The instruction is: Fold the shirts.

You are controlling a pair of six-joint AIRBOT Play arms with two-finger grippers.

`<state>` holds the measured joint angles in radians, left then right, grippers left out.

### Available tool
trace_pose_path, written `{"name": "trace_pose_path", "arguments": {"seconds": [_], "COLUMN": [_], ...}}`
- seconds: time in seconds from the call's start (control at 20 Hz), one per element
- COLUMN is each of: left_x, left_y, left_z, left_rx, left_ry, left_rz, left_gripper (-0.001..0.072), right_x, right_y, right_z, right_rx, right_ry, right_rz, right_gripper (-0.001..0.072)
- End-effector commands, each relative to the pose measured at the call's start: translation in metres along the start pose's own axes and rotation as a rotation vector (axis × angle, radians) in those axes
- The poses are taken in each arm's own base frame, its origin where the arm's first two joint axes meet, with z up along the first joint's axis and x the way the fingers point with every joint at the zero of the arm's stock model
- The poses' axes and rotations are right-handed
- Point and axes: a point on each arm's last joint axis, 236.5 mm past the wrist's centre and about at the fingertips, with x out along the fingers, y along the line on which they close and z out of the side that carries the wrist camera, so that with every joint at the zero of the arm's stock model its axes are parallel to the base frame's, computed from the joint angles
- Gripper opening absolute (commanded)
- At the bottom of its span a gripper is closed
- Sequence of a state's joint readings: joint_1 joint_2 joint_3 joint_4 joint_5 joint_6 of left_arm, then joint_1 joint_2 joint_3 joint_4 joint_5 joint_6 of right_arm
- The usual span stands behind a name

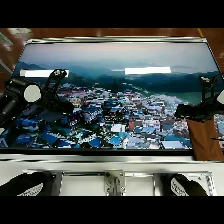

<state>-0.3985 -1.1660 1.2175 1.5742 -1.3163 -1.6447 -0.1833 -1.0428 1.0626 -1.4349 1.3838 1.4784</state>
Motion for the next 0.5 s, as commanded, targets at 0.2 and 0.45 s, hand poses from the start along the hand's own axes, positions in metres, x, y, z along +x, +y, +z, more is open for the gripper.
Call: {"name": "trace_pose_path", "arguments": {"seconds": [0.2,0.45], "left_x": [0.0,-0.001], "left_y": [0.0,-0.006], "left_z": [0.0,0.042], "left_rx": [-0.001,-0.045], "left_ry": [0.0,-0.175], "left_rz": [0.0,-0.031], "left_gripper": [0.0387,0.0387], "right_x": [0.0,-0.001], "right_y": [0.007,0.023], "right_z": [0.003,0.004], "right_rx": [0.007,0.021], "right_ry": [-0.01,-0.016], "right_rz": [0.027,0.096], "right_gripper": [0.0633,0.0633]}}
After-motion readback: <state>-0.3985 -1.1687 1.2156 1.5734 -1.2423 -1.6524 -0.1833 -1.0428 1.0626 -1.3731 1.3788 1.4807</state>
